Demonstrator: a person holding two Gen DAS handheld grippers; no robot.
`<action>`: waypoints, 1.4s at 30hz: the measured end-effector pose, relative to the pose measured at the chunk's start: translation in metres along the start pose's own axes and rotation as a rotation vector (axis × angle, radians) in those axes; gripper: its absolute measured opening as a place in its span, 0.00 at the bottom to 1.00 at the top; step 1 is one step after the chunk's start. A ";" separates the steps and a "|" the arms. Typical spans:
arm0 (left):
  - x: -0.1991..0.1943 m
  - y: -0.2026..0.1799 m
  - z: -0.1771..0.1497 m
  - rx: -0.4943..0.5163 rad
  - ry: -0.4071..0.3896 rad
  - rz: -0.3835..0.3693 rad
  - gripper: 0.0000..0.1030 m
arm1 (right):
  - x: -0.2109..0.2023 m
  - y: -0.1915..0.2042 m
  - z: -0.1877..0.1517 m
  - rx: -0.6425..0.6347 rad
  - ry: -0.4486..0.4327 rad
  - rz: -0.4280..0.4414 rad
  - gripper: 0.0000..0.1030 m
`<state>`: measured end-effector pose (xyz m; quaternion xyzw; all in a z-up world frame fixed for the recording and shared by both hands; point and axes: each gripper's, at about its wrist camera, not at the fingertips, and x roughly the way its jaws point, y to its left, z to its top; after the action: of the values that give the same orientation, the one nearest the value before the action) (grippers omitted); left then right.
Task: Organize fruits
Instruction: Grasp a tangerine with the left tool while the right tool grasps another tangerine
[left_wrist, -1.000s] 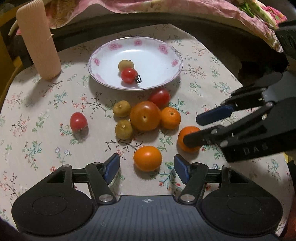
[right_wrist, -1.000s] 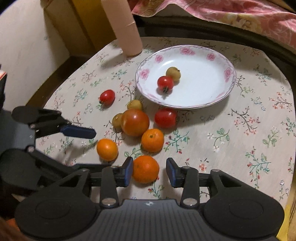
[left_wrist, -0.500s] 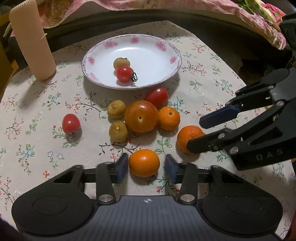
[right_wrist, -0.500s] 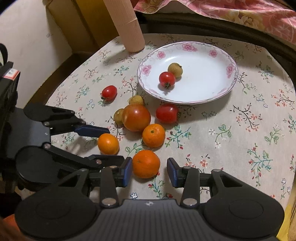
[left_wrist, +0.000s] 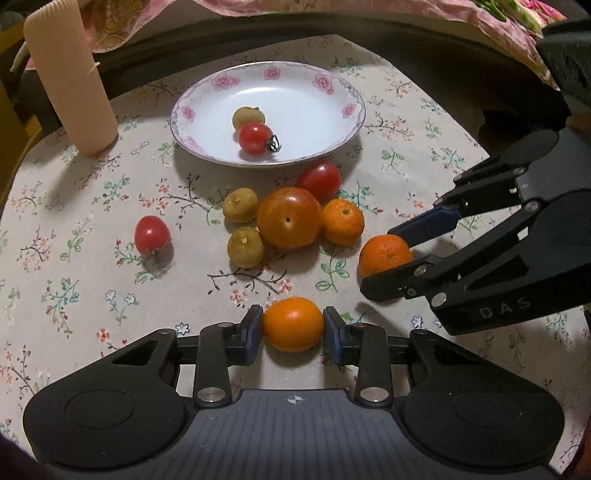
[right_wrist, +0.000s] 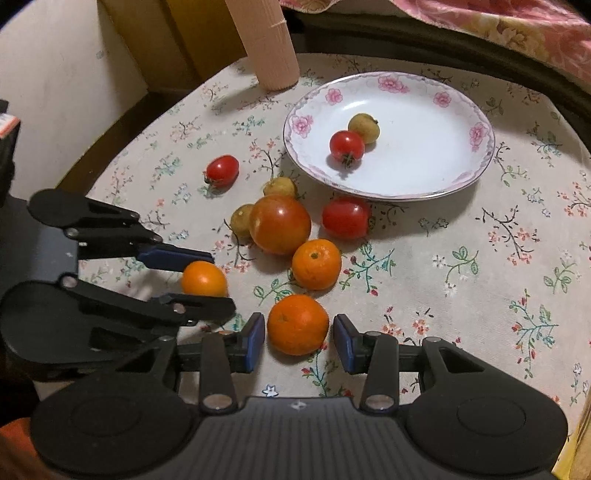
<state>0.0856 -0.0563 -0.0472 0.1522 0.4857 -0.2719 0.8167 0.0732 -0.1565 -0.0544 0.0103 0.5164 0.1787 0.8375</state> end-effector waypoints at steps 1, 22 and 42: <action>0.000 0.000 -0.001 0.003 0.002 -0.001 0.47 | 0.000 0.001 0.000 0.000 -0.001 -0.002 0.41; 0.002 -0.002 -0.003 0.018 -0.004 0.005 0.60 | 0.000 0.008 -0.001 -0.065 -0.012 -0.040 0.42; 0.001 -0.003 -0.002 0.024 -0.010 0.015 0.42 | -0.001 0.014 0.000 -0.105 0.000 -0.057 0.36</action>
<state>0.0826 -0.0579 -0.0489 0.1643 0.4772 -0.2723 0.8192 0.0687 -0.1441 -0.0514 -0.0483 0.5063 0.1815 0.8416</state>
